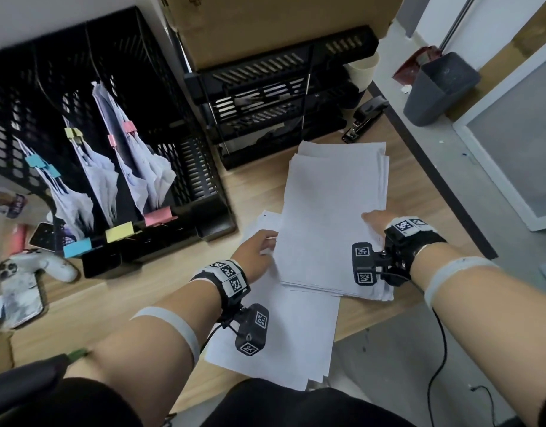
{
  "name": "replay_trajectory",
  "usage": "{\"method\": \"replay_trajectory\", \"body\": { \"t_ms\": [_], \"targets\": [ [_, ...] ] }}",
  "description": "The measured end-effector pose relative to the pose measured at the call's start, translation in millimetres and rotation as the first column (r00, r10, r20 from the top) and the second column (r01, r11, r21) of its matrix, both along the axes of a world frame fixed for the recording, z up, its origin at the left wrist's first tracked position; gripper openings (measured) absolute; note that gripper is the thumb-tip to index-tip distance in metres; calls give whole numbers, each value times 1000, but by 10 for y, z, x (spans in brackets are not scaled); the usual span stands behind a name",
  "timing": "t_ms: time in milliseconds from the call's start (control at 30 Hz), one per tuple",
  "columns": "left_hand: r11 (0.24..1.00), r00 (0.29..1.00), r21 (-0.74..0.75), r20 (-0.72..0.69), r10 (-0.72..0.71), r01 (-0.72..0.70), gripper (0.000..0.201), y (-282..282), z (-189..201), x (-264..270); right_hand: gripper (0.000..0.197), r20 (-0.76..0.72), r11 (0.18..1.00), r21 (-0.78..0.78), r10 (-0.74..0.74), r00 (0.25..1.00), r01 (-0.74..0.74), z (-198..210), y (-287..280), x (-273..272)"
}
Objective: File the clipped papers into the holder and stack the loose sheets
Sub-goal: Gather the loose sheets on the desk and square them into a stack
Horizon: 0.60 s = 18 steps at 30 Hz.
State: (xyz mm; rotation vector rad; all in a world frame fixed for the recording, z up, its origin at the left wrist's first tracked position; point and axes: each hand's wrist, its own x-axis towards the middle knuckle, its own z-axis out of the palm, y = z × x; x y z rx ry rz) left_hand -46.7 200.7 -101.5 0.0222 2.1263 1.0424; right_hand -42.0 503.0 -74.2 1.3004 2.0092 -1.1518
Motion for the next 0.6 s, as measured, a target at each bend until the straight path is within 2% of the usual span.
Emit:
{"method": "replay_trajectory", "body": {
  "t_ms": [33, 67, 100, 133, 167, 233, 267, 367, 467, 533, 600],
  "targets": [
    [1000, 1000, 10, 9, 7, -7, 61, -13, -7, -5, 25, 18, 999, 11, 37, 999, -37, -271, 166, 42],
    [1000, 1000, 15, 13, 5, -5, 65, -17, -2, -17, 49, 78, 991, 34, 124, 989, -127, -493, 307, 44],
    [1000, 1000, 13, 7, -9, 9, 68, -10, 4, -32, 73, 98, 983, -21, 185, 978, -183, -551, 399, 113],
    [1000, 1000, 2, -2, -28, 28, 71, 12, 14, -49, 81, 139, 986, -39, 168, 976, -164, -440, 409, 156],
    [999, 999, -5, -7, -40, 40, 71, 47, 25, -77, 72, 156, 988, -23, 153, 976, -152, -278, 390, 213],
    [999, 999, 12, -8, -41, 41, 69, 124, 22, -142, 42, 158, 990, -4, 140, 977, -141, 234, 149, 359],
    [999, 999, 31, -10, -40, 40, 67, 170, 24, -181, 36, 144, 991, 13, 131, 981, -134, 340, 118, 452],
    [996, 1000, 85, 4, -18, 17, 63, 243, 18, -313, 35, 34, 994, -68, 92, 995, -89, 353, 98, 696],
    [991, 999, 128, 5, 36, -36, 60, 245, 33, -357, 21, 15, 989, -115, 94, 995, -92, 247, -33, 802],
    [995, 994, 88, -89, 64, -56, 56, 165, 66, -309, 14, 3, 991, -104, 83, 997, -83, 229, -218, 796],
    [997, 981, -12, -181, 67, -71, 54, 18, 122, -221, 14, 18, 993, -100, 61, 998, -59, 210, -403, 768]
  ]
}}
